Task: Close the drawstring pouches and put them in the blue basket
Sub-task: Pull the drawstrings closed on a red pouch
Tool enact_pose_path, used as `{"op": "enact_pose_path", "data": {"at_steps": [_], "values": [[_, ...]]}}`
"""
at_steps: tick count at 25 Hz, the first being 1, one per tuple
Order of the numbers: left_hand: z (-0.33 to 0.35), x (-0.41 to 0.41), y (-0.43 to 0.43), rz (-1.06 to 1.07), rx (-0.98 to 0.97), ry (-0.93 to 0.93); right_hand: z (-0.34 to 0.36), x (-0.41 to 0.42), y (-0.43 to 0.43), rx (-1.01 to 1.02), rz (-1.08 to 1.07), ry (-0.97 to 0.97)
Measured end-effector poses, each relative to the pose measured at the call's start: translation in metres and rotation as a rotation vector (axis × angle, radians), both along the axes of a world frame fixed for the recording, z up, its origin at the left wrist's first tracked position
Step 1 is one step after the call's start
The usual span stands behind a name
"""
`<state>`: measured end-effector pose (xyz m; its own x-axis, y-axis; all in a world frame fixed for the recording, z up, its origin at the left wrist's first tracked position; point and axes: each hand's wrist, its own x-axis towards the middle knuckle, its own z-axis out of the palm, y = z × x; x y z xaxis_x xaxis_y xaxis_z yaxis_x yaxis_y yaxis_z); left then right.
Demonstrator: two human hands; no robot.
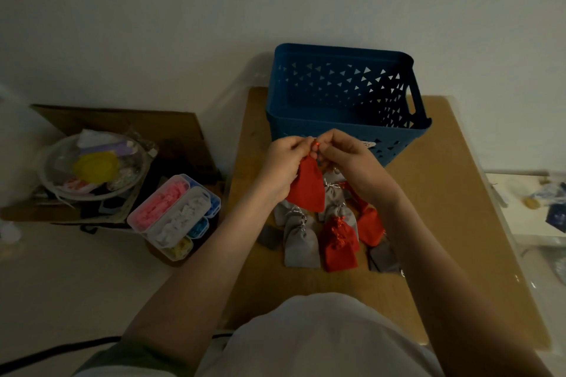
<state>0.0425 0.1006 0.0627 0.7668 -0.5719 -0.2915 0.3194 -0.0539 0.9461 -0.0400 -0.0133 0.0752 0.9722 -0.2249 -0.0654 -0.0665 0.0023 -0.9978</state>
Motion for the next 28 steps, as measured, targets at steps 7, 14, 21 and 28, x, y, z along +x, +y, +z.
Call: {"op": "enact_pose_path", "data": {"at_steps": [7, 14, 21, 28], "values": [[0.005, -0.002, 0.004, 0.002, 0.122, -0.307, 0.001, 0.003, 0.009, -0.164, -0.143, -0.012], [0.009, -0.004, 0.007, -0.095, 0.221, -0.545, 0.0, 0.007, 0.014, -0.278, -0.324, 0.011], [0.004, 0.001, 0.004, -0.024, 0.227, -0.388, 0.001, 0.009, 0.014, -0.317, -0.284, 0.011], [0.013, 0.01, 0.01, -0.093, 0.197, -0.086, -0.002, 0.01, 0.01, -0.435, -0.145, -0.076]]}}
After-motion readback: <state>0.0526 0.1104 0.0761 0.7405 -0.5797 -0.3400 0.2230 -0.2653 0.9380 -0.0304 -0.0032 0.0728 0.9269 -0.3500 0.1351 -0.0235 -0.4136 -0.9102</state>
